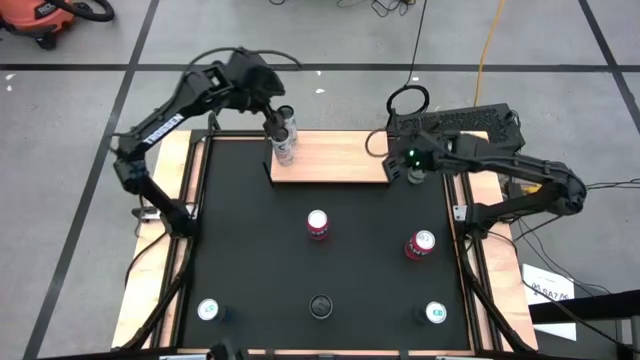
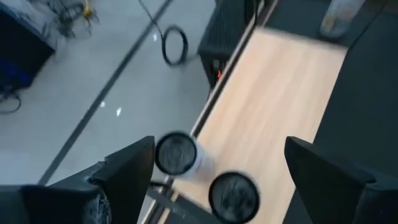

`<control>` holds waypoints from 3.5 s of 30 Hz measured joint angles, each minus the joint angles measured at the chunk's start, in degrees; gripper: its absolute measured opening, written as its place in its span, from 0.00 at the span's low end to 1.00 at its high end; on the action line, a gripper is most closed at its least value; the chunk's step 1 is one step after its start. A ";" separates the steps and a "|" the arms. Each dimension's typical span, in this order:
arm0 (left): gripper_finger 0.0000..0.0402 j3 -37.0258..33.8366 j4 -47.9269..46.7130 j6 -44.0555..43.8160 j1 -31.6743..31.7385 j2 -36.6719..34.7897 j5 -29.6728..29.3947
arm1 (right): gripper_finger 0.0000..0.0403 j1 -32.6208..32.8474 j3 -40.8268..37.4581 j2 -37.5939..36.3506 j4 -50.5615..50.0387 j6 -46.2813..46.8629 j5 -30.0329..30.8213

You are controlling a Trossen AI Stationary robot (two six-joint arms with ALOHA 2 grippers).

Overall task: Place canned beverage on shelf
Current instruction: Put the top white yellow soda can on the shelf

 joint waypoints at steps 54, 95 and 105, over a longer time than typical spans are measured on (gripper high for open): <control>0.85 -0.04 -4.33 -6.42 -4.00 -1.82 -5.53 | 0.60 -28.50 -6.80 5.52 -13.61 -6.18 -12.61; 0.85 -0.07 -4.58 -5.60 -4.44 -1.82 2.49 | 0.61 -10.44 37.31 35.31 -4.55 -36.71 -15.72; 0.85 -0.07 -4.65 -6.63 -4.76 -1.80 2.45 | 0.61 -8.52 45.52 45.56 -11.32 -40.13 -18.58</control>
